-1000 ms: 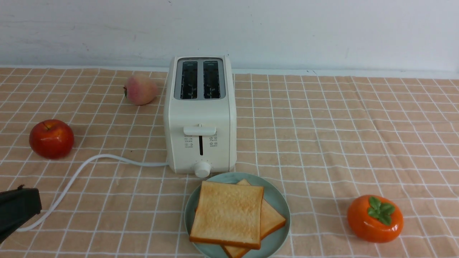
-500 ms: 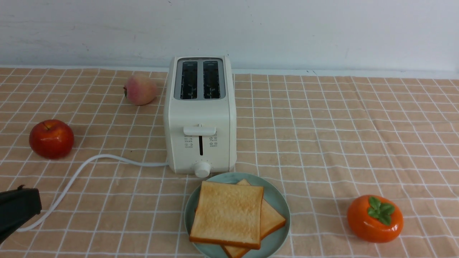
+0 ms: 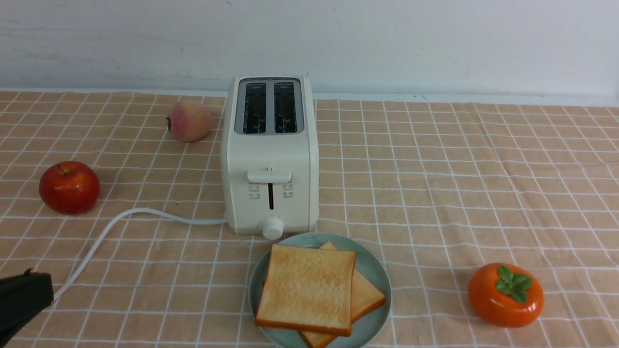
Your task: Take toasted bread from bread machine on light coffee tablecloth place on plate.
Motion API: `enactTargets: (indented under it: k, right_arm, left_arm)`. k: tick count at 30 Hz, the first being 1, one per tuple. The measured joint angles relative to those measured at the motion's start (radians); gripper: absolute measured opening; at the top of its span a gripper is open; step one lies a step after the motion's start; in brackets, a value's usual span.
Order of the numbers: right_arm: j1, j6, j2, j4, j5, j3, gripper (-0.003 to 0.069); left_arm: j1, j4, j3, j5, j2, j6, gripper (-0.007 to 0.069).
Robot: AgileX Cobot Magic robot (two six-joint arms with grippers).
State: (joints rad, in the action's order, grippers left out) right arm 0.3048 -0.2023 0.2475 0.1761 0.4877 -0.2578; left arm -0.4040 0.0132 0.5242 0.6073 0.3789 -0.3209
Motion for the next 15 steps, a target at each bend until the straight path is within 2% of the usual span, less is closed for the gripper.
enactTargets:
  k: [5,10,15]
  right_arm:
    - [0.0,0.0,0.0,0.0,0.0,0.0,0.0013]
    - [0.0,0.0,0.0,0.0,0.0,0.0,0.0021]
    - [0.0,0.0,0.0,0.0,0.0,0.0,0.0027]
  left_arm:
    - [0.037,-0.071,-0.1,-0.051,-0.128,-0.034,-0.0013]
    - [0.207,-0.081,-0.289,-0.158,-0.331,-0.026,-0.0011]
    - [0.295,-0.08,-0.484,-0.176,-0.39,-0.008,-0.0006]
